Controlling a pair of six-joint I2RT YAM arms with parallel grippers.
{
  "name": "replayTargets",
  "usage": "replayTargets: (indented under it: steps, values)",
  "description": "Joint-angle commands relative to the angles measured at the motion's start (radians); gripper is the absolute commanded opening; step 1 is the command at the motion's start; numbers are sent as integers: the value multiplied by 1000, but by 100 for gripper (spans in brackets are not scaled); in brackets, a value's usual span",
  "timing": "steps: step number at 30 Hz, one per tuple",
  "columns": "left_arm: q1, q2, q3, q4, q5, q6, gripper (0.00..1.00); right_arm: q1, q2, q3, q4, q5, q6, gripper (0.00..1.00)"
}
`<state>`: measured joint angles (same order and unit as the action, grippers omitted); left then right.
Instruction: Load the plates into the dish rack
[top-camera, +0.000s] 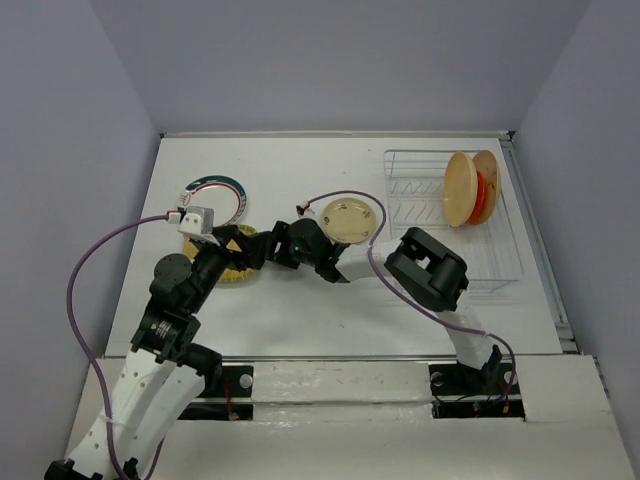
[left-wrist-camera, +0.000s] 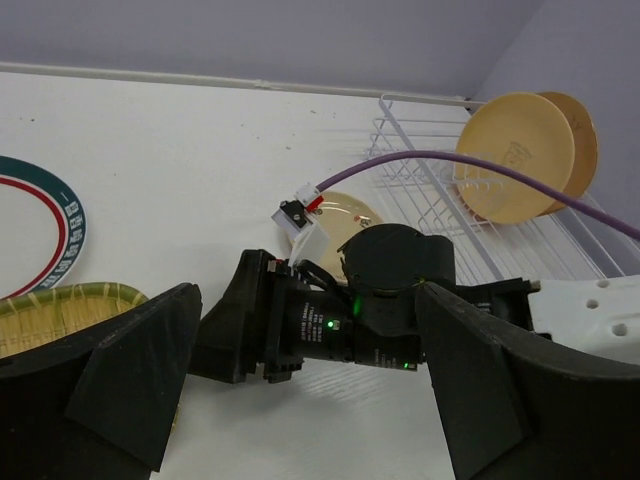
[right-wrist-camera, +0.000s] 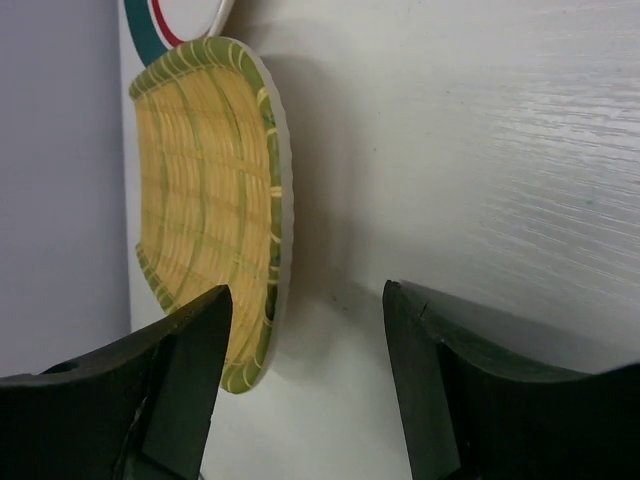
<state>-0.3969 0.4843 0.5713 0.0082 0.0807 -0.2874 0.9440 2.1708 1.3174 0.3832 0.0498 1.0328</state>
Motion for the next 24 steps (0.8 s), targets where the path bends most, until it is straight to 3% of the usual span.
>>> replayTargets:
  steps: [1,8,10,12,16,24]
  values:
    - [-6,-26,33,58,37,-9,99,3,78,37,174,-34,115,65]
    - [-34,-56,35,50,25,-2,99,13,168,134,146,-38,150,57]
    - [-36,-64,36,52,27,-6,99,13,178,140,148,-34,153,46]
    - [-37,-70,36,52,28,-6,99,13,173,137,148,-30,151,28]
    - [-45,-87,36,50,22,-1,99,13,115,80,149,-8,133,9]
    - [-57,-122,38,41,7,2,99,22,-215,-232,117,113,-35,7]
